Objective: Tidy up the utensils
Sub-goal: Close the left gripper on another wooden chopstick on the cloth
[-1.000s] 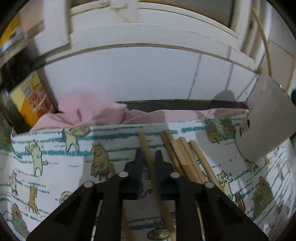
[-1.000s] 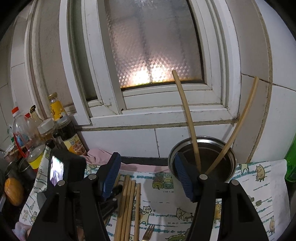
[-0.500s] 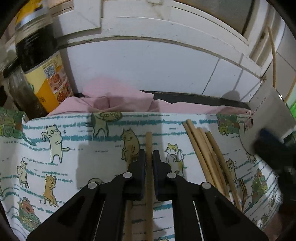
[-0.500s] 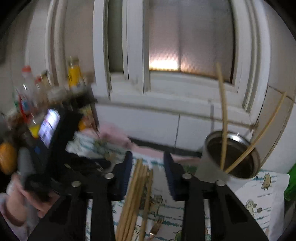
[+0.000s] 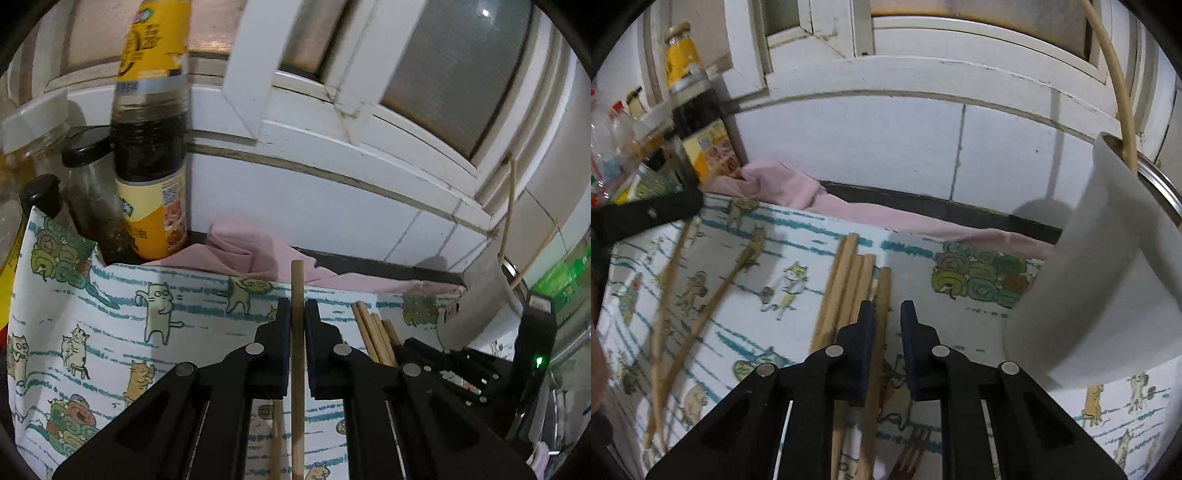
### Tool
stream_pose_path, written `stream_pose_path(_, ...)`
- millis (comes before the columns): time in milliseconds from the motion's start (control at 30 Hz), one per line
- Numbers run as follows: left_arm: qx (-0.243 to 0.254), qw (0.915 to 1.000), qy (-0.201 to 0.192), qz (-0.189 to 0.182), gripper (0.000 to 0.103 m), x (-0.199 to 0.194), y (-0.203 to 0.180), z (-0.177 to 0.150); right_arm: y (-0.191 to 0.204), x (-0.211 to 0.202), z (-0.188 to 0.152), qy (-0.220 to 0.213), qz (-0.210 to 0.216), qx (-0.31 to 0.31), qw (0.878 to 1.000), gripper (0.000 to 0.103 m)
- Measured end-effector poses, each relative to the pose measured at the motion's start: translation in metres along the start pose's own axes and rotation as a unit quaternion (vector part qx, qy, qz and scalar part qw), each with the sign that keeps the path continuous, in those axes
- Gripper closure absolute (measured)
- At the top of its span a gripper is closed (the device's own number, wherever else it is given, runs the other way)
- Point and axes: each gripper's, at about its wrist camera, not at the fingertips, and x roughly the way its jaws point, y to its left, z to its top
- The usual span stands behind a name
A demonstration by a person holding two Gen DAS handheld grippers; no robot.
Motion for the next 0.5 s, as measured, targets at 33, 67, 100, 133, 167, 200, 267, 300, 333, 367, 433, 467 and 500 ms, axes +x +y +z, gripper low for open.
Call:
stream_pose_path(33,-0.006,1.0000,-0.001,0.005,0.097,0.000,0.006,0.000,0.000,0.001,0.000,0.001,-0.001,0.001,1.000,0.087)
stream_pose_path(67,-0.010,0.9999,0.000,0.014,0.097,-0.001,0.013,0.000,0.002,0.001,-0.001,0.000,-0.005,-0.002,1.000,0.087)
stream_pose_path(100,-0.013,0.9997,0.002,0.019,0.097,-0.004,0.019,-0.002,0.003,0.001,-0.001,0.000,-0.009,-0.006,1.000,0.087)
stream_pose_path(133,-0.015,0.9996,0.007,0.023,0.097,-0.001,0.022,-0.002,0.003,0.002,-0.002,0.000,-0.012,-0.007,1.000,0.087)
stream_pose_path(167,-0.016,0.9995,0.012,0.026,0.097,0.002,0.024,-0.002,0.004,0.002,-0.002,-0.001,-0.015,-0.009,1.000,0.087)
stream_pose_path(200,-0.018,0.9993,0.017,0.028,0.097,0.003,0.025,-0.003,0.004,0.002,-0.002,-0.003,-0.019,-0.009,1.000,0.087)
stream_pose_path(267,-0.016,0.9989,0.026,0.035,0.097,0.008,0.025,-0.005,0.003,0.005,-0.001,-0.007,-0.029,-0.003,1.000,0.087)
stream_pose_path(300,-0.015,0.9986,0.031,0.039,0.097,0.009,0.026,-0.006,0.002,0.006,0.000,-0.009,-0.030,0.000,1.000,0.088)
stream_pose_path(333,-0.015,0.9983,0.037,0.044,0.097,0.010,0.027,-0.006,0.000,0.007,0.001,-0.010,-0.031,0.001,0.999,0.092)
stream_pose_path(367,-0.017,0.9980,0.041,0.045,0.097,0.011,0.029,-0.007,-0.001,0.007,0.001,-0.011,-0.030,0.002,0.999,0.093)
stream_pose_path(433,-0.022,0.9977,0.049,0.041,0.097,0.013,0.032,-0.008,-0.003,0.006,0.001,-0.011,-0.025,0.005,1.000,0.094)
stream_pose_path(467,-0.023,0.9976,0.053,0.040,0.097,0.015,0.032,-0.009,-0.004,0.006,0.001,-0.010,-0.021,0.007,1.000,0.094)
stream_pose_path(500,-0.022,0.9974,0.055,0.042,0.097,0.016,0.032,-0.010,-0.005,0.006,0.001,-0.009,-0.014,0.010,1.000,0.094)
